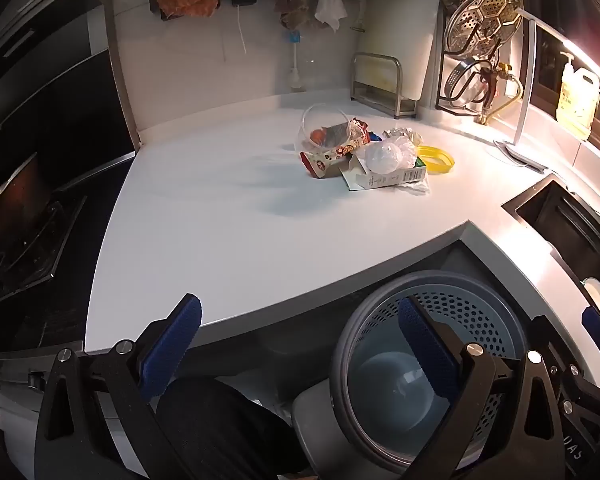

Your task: Collect trash

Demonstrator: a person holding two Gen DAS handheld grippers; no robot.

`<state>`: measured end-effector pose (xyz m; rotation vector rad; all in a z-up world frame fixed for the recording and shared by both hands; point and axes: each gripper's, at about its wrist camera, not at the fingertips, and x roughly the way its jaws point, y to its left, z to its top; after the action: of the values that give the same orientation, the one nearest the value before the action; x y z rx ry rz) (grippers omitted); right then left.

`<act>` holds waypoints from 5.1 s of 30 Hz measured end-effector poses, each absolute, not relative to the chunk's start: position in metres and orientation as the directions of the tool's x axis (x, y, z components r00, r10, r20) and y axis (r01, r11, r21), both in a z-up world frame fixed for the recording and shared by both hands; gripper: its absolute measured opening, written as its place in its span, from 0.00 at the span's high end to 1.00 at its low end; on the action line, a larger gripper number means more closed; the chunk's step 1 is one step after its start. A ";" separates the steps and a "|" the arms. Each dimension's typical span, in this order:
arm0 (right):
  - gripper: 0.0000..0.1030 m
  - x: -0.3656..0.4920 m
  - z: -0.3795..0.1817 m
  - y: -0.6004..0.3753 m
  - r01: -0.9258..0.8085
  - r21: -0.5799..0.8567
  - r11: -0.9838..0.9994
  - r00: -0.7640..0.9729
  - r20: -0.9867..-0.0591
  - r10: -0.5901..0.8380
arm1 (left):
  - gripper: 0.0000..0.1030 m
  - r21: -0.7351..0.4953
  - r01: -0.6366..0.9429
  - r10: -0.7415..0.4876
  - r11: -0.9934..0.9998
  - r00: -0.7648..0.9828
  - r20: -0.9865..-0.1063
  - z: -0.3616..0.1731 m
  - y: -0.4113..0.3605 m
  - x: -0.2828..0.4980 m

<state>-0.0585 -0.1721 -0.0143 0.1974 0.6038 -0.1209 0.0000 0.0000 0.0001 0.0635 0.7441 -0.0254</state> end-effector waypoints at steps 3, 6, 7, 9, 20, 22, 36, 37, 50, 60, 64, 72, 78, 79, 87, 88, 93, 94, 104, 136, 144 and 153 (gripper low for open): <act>0.08 -0.060 -0.014 -0.171 0.168 0.147 0.975 0.819 -0.571 -0.056 | 0.06 0.051 0.045 0.001 0.998 0.737 -0.675 0.000 0.000 0.000; 0.08 -0.061 -0.013 -0.170 0.169 0.146 0.975 0.819 -0.571 -0.056 | 0.06 0.051 0.043 0.003 0.998 0.737 -0.676 0.000 0.000 0.000; 0.08 -0.061 -0.012 -0.170 0.169 0.147 0.975 0.819 -0.572 -0.056 | 0.06 0.052 0.043 0.003 0.998 0.738 -0.674 0.000 0.000 0.000; 0.08 -0.061 -0.012 -0.170 0.168 0.148 0.975 0.820 -0.570 -0.055 | 0.06 0.052 0.043 0.004 0.998 0.739 -0.673 0.000 0.000 0.000; 0.08 -0.069 -0.010 -0.163 0.161 0.144 0.976 0.826 -0.561 -0.054 | 0.06 0.051 0.037 0.006 0.998 0.750 -0.661 0.006 0.006 -0.008; 0.08 -0.069 -0.010 -0.163 0.160 0.143 0.977 0.828 -0.559 -0.053 | 0.06 0.051 0.035 0.008 0.998 0.752 -0.659 0.006 0.007 -0.009; 0.08 -0.074 -0.007 -0.162 0.152 0.143 0.978 0.837 -0.545 -0.050 | 0.06 0.052 0.033 0.009 0.998 0.758 -0.653 0.006 0.010 -0.014; 0.08 -0.074 -0.007 -0.161 0.152 0.143 0.978 0.838 -0.543 -0.050 | 0.06 0.051 0.033 0.008 0.998 0.758 -0.652 0.006 0.010 -0.014; 0.08 -0.079 -0.005 -0.159 0.150 0.142 0.978 0.843 -0.535 -0.051 | 0.06 0.049 0.031 0.008 0.998 0.764 -0.645 0.008 0.014 -0.018; 0.08 -0.080 -0.004 -0.155 0.145 0.132 0.981 0.845 -0.532 -0.054 | 0.06 0.049 0.023 0.014 0.999 0.765 -0.644 0.008 0.017 -0.020; 0.08 -0.079 -0.004 -0.154 0.142 0.130 0.981 0.844 -0.533 -0.052 | 0.06 0.045 0.020 0.014 0.999 0.764 -0.644 0.008 0.018 -0.020; 0.08 -0.080 -0.005 -0.153 0.140 0.131 0.981 0.845 -0.533 -0.049 | 0.06 0.045 0.018 0.015 0.999 0.765 -0.644 0.008 0.019 -0.020; 0.08 -0.079 -0.005 -0.153 0.135 0.130 0.982 0.844 -0.535 -0.046 | 0.06 0.046 0.018 0.016 0.999 0.765 -0.643 0.008 0.019 -0.020; 0.08 -0.079 -0.005 -0.152 0.136 0.130 0.982 0.844 -0.535 -0.046 | 0.06 0.047 0.018 0.017 0.999 0.766 -0.643 0.008 0.019 -0.021; 0.08 -0.079 -0.006 -0.152 0.136 0.131 0.982 0.844 -0.535 -0.045 | 0.06 0.046 0.018 0.016 0.999 0.765 -0.644 0.007 0.019 -0.020; 0.08 -0.079 -0.006 -0.152 0.135 0.131 0.982 0.843 -0.536 -0.045 | 0.06 0.047 0.018 0.016 0.999 0.765 -0.644 0.007 0.019 -0.020; 0.08 -0.076 -0.009 -0.151 0.129 0.136 0.982 0.840 -0.541 -0.036 | 0.06 0.047 0.020 0.016 0.999 0.760 -0.649 0.006 0.021 -0.019; 0.08 -0.074 -0.010 -0.151 0.127 0.137 0.982 0.840 -0.542 -0.032 | 0.06 0.048 0.019 0.016 0.999 0.759 -0.651 0.005 0.020 -0.017; 0.08 -0.035 -0.030 -0.177 0.113 0.180 0.977 0.810 -0.586 0.014 | 0.06 0.062 0.005 0.038 0.998 0.738 -0.673 -0.011 0.020 0.020; 0.08 0.277 -0.045 -0.250 0.105 0.072 0.992 0.665 -0.746 -0.016 | 0.06 0.031 -0.029 0.042 0.999 0.787 -0.615 -0.009 0.006 0.196; 0.08 0.300 -0.055 -0.251 0.110 0.100 0.989 0.620 -0.784 0.011 | 0.06 0.032 -0.039 0.050 0.999 0.794 -0.606 -0.009 0.012 0.200; 0.08 0.315 -0.062 -0.254 0.127 0.106 0.986 0.586 -0.811 0.012 | 0.06 0.036 -0.048 0.060 0.998 0.793 -0.607 -0.011 0.011 0.204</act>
<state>0.3151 -0.2541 -0.0618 0.1591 0.9438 -0.0679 0.2042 0.0106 -0.0111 0.0189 0.6530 0.0577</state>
